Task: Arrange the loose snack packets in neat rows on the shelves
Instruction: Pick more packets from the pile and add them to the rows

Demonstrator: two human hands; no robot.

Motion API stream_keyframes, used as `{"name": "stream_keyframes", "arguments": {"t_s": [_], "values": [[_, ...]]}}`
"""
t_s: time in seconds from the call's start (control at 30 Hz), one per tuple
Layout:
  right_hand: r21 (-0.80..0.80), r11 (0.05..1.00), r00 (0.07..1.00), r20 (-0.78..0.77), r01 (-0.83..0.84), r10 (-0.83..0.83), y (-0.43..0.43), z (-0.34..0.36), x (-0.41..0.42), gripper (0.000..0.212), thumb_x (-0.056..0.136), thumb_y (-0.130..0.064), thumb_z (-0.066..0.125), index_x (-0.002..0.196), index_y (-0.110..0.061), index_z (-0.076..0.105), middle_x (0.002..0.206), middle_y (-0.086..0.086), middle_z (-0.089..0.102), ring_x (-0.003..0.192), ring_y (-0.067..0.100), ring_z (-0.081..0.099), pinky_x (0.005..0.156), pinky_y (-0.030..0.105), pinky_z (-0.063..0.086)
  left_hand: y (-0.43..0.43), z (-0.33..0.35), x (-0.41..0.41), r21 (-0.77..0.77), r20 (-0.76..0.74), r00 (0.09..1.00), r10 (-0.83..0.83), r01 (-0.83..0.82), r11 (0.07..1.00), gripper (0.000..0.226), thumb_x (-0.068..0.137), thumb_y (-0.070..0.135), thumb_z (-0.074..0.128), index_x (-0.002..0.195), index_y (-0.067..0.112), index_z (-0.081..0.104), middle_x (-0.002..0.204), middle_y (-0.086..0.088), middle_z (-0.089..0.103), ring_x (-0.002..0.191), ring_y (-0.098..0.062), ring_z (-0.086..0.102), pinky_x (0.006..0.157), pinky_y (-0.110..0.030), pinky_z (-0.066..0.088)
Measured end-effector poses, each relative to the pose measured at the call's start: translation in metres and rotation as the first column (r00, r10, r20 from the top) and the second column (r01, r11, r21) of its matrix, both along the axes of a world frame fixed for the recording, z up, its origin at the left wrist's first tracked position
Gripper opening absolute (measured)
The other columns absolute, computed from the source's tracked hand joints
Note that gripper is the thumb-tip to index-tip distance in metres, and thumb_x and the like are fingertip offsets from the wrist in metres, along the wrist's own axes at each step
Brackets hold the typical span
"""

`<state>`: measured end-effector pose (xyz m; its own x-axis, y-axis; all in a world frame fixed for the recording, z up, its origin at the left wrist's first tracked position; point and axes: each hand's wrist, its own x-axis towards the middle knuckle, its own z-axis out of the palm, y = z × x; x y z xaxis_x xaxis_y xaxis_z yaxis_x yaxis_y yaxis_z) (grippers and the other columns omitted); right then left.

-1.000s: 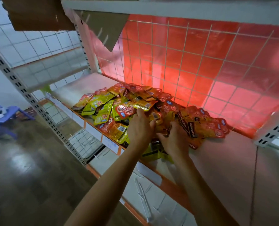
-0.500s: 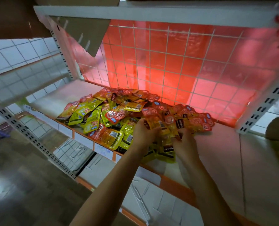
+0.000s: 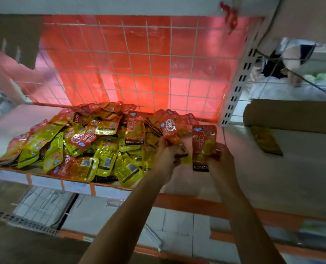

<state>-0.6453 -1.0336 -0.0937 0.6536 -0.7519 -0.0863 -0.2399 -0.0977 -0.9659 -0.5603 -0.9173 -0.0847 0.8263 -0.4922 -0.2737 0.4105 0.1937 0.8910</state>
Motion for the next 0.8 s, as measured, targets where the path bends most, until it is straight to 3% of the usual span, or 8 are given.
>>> {"name": "stream_keyframes", "arguments": {"t_s": [0.13, 0.2, 0.27, 0.37, 0.5, 0.6, 0.67, 0.8], "values": [[0.060, 0.995, 0.997, 0.029, 0.076, -0.078, -0.022, 0.004, -0.029, 0.036, 0.082, -0.001, 0.060, 0.112, -0.021, 0.056, 0.106, 0.004, 0.065, 0.091, 0.018, 0.065, 0.074, 0.034, 0.056, -0.028, 0.000, -0.021, -0.120, 0.014, 0.975, -0.224, 0.224, 0.967, 0.048, 0.067, 0.015, 0.068, 0.108, 0.032, 0.051, 0.065, 0.005, 0.051, 0.061, -0.012, 0.048, 0.057, -0.026, 0.043], [0.097, 0.991, 0.994, 0.051, 0.093, -0.098, -0.034, 0.007, -0.046, 0.036, 0.083, 0.001, 0.059, 0.114, -0.018, 0.057, 0.107, 0.004, 0.066, 0.091, 0.018, 0.066, 0.074, 0.034, 0.057, -0.046, 0.000, -0.033, -0.100, 0.019, 0.953, -0.302, 0.303, 0.948, 0.060, 0.068, 0.025, 0.074, 0.120, 0.039, 0.048, 0.064, 0.008, 0.053, 0.058, -0.009, 0.047, 0.059, -0.025, 0.042], [0.102, 0.989, 0.993, 0.047, 0.105, -0.110, -0.048, 0.009, -0.064, 0.035, 0.085, 0.001, 0.057, 0.116, -0.016, 0.056, 0.108, 0.005, 0.065, 0.093, 0.019, 0.066, 0.079, 0.037, 0.057, -0.065, -0.002, -0.047, -0.078, 0.014, 0.936, -0.353, 0.353, 0.933, 0.063, 0.074, 0.023, 0.072, 0.130, 0.034, 0.046, 0.065, 0.009, 0.057, 0.055, -0.006, 0.049, 0.056, -0.023, 0.043], [0.072, 0.990, 0.992, 0.027, 0.119, -0.121, -0.069, 0.012, -0.092, 0.035, 0.086, -0.002, 0.059, 0.117, -0.017, 0.056, 0.110, 0.003, 0.065, 0.097, 0.019, 0.065, 0.087, 0.041, 0.055, -0.093, -0.003, -0.074, -0.133, -0.049, 0.934, -0.355, 0.346, 0.929, 0.044, 0.087, 0.013, 0.058, 0.130, 0.014, 0.047, 0.073, 0.002, 0.065, 0.058, -0.008, 0.059, 0.056, -0.023, 0.049], [0.024, 0.989, 0.989, 0.014, 0.148, -0.149, -0.101, 0.017, -0.133, 0.033, 0.085, -0.006, 0.060, 0.116, -0.018, 0.055, 0.112, 0.004, 0.065, 0.097, 0.019, 0.064, 0.089, 0.041, 0.053, -0.128, 0.000, -0.114, -0.189, -0.041, 0.916, -0.399, 0.385, 0.903, 0.038, 0.084, 0.030, 0.056, 0.120, 0.018, 0.054, 0.086, -0.001, 0.074, 0.078, -0.013, 0.070, 0.071, -0.029, 0.052], [0.023, 0.991, 0.992, 0.002, 0.129, -0.129, -0.121, 0.018, -0.162, 0.033, 0.090, -0.023, 0.062, 0.121, -0.016, 0.056, 0.109, 0.004, 0.066, 0.096, 0.020, 0.065, 0.090, 0.043, 0.053, -0.152, 0.003, -0.147, -0.198, -0.005, 0.900, -0.436, 0.427, 0.882, 0.030, 0.087, 0.032, 0.053, 0.111, 0.017, 0.063, 0.094, -0.003, 0.074, 0.088, -0.016, 0.070, 0.079, -0.031, 0.055], [-0.010, 0.996, 0.995, -0.034, 0.093, -0.093, -0.134, 0.018, -0.182, 0.034, 0.088, -0.040, 0.062, 0.115, -0.019, 0.058, 0.101, -0.001, 0.067, 0.090, 0.014, 0.066, 0.084, 0.036, 0.054, -0.168, 0.005, -0.170, -0.187, -0.010, 0.900, -0.436, 0.426, 0.885, 0.027, 0.096, 0.028, 0.046, 0.110, 0.015, 0.065, 0.100, -0.006, 0.073, 0.098, -0.023, 0.067, 0.091, -0.038, 0.051], [-0.084, 0.996, 0.993, -0.116, 0.008, -0.018, -0.164, 0.017, -0.223, 0.033, 0.083, -0.053, 0.061, 0.096, -0.023, 0.061, 0.075, -0.011, 0.065, 0.067, 0.003, 0.062, 0.061, 0.021, 0.045, -0.201, 0.007, -0.214, -0.115, -0.025, 0.887, -0.462, 0.456, 0.882, 0.026, 0.096, 0.029, 0.048, 0.107, 0.013, 0.064, 0.099, -0.011, 0.072, 0.100, -0.030, 0.065, 0.093, -0.043, 0.050]]}}
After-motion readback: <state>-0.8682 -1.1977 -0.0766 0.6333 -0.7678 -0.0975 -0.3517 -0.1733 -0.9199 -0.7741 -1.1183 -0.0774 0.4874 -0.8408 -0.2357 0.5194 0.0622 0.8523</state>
